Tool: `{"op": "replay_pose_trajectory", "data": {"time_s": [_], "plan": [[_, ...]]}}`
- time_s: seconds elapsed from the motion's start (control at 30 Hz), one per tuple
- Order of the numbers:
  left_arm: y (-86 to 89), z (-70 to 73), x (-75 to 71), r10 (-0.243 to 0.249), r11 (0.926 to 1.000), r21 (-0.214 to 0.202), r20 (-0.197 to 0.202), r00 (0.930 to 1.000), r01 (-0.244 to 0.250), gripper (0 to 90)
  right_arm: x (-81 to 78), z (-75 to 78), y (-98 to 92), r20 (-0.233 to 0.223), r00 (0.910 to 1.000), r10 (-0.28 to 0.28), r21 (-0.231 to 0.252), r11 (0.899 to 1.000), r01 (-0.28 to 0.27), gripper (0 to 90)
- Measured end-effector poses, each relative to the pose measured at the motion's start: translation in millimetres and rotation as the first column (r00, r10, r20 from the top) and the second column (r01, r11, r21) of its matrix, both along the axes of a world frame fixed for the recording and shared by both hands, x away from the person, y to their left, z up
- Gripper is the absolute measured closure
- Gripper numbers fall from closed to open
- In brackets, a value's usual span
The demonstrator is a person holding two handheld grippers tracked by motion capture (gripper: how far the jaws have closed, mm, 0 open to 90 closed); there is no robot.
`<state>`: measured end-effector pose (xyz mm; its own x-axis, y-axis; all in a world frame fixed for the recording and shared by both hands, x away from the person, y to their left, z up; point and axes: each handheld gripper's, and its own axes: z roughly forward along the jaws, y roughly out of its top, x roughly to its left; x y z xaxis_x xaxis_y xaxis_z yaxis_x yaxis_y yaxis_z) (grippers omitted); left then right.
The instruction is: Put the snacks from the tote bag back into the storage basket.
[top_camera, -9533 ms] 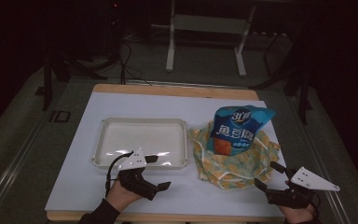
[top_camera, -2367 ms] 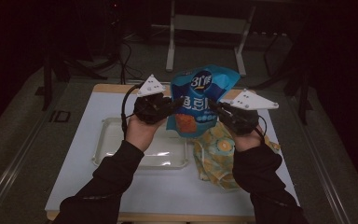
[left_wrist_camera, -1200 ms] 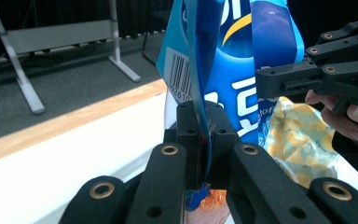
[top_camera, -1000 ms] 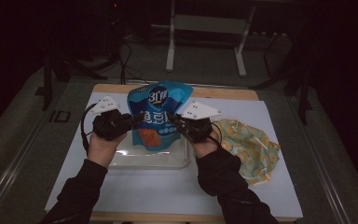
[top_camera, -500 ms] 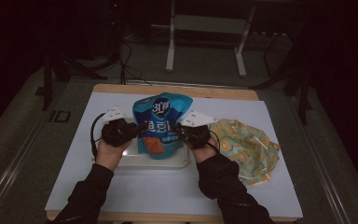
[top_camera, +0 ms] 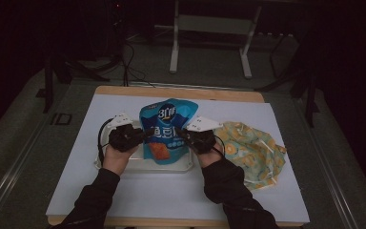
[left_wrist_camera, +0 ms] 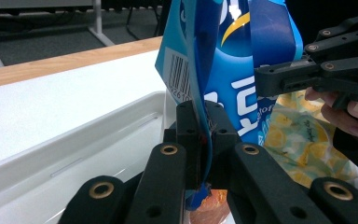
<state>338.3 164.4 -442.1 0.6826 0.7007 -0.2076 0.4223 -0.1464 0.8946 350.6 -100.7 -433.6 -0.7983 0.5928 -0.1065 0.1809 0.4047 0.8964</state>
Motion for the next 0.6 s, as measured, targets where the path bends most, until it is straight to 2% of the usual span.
{"op": "replay_pose_trajectory", "data": {"time_s": [0.17,0.27,0.43,0.6], "plan": [[0.2,-1.7,-5.2,-0.006,1.0,0.003,0.002,1.0,0.006,86.7,-4.4,-3.0,-2.9,-0.005,1.0,0.008,0.018,1.0,-0.008,89.2],[-1.0,-2.1,-10.1,-0.012,0.9997,0.022,0.015,0.9998,0.012,86.4,-6.9,-4.7,-4.6,-0.003,0.9999,0.014,0.023,1.0,-0.014,89.1],[-2.0,-2.6,-14.0,-0.006,0.9997,0.023,0.021,0.9998,0.005,85.6,-10.9,-6.7,-7.4,-0.004,0.9998,0.017,0.033,0.999,-0.017,88.9],[-0.8,-2.0,-14.7,0.001,0.9999,0.012,0.008,1.0,-0.001,81.9,-9.9,-6.2,-8.8,-0.012,0.9996,0.026,0.039,0.999,-0.026,87.1]]}}
